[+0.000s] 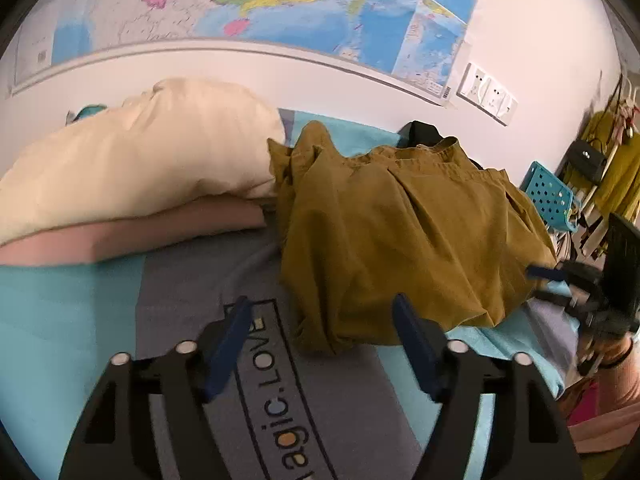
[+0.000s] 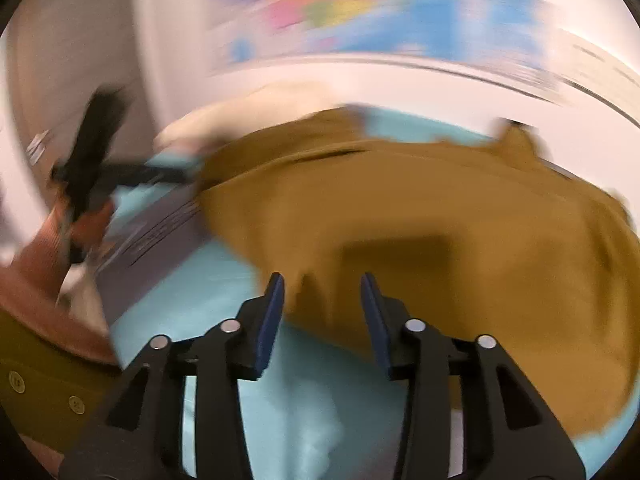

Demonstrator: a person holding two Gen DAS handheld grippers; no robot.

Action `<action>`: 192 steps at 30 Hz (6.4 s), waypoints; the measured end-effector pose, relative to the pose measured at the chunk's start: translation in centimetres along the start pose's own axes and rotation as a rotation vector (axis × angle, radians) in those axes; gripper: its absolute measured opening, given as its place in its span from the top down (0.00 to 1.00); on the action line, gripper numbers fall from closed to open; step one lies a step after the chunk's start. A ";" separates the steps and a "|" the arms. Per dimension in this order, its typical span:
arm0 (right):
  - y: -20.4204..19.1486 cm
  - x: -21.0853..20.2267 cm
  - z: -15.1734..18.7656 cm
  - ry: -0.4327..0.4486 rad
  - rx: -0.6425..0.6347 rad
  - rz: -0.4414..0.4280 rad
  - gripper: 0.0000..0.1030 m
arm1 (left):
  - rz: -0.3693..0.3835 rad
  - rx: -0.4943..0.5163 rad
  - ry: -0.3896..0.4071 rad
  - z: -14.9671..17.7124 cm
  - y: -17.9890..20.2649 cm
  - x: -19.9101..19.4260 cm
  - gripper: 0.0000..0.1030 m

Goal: Fold large clothes

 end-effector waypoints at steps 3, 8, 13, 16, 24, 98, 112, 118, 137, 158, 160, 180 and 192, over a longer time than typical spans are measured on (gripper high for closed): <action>5.7 -2.8 1.2 0.036 0.170 0.140 0.48 | -0.044 0.034 -0.009 -0.8 1.0 1.0 0.25; 14.7 -5.7 1.0 0.096 0.377 0.296 0.30 | -0.080 0.067 -0.005 -3.6 2.1 2.7 0.23; 20.5 -2.9 -1.4 0.046 0.461 0.316 0.26 | -0.054 0.041 -0.028 -7.4 2.3 5.1 0.24; 21.2 0.6 -3.2 -0.045 0.398 0.304 0.64 | -0.015 0.055 -0.055 -8.3 2.5 6.5 0.50; 20.1 -5.0 -7.7 0.230 0.330 0.300 0.97 | -0.076 -0.045 0.077 -9.9 0.9 3.7 0.96; 15.3 0.6 3.7 0.127 0.869 -0.096 0.12 | 0.026 -0.220 -0.129 -3.5 6.1 9.2 0.09; 15.4 0.3 2.8 0.137 0.842 -0.137 0.66 | 0.031 -0.278 -0.149 -5.0 5.9 9.8 0.58; 11.9 -6.3 1.0 0.242 0.753 -0.229 0.70 | 0.160 -0.269 -0.112 -5.1 6.1 4.4 0.73; 10.9 -0.7 4.5 0.071 0.810 -0.170 0.18 | 0.124 -0.122 -0.136 -1.3 8.0 7.7 0.07; 11.5 0.5 4.1 0.059 0.813 -0.159 0.60 | -0.030 -0.146 -0.180 -2.9 8.5 8.7 0.44; 11.3 0.2 4.0 0.067 0.813 -0.164 0.62 | -0.025 -0.150 -0.185 -3.0 8.4 8.6 0.48; 9.7 -2.2 0.8 0.111 0.742 -0.186 0.70 | -0.003 -0.139 -0.183 -4.2 8.4 7.1 0.63; 5.8 -9.2 -10.6 0.276 0.502 -0.218 0.72 | 0.088 -0.056 -0.048 -12.3 7.9 -0.8 0.71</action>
Point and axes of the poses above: each gripper's, at about its wrist camera, not at the fingertips, and x roughly the way its jaws point, y to its right, z to its underside, the point moved 1 cm from there along x, roughly the way its jaws point, and after that the axes turned 7 degrees about -y, right-handed, at the moved point
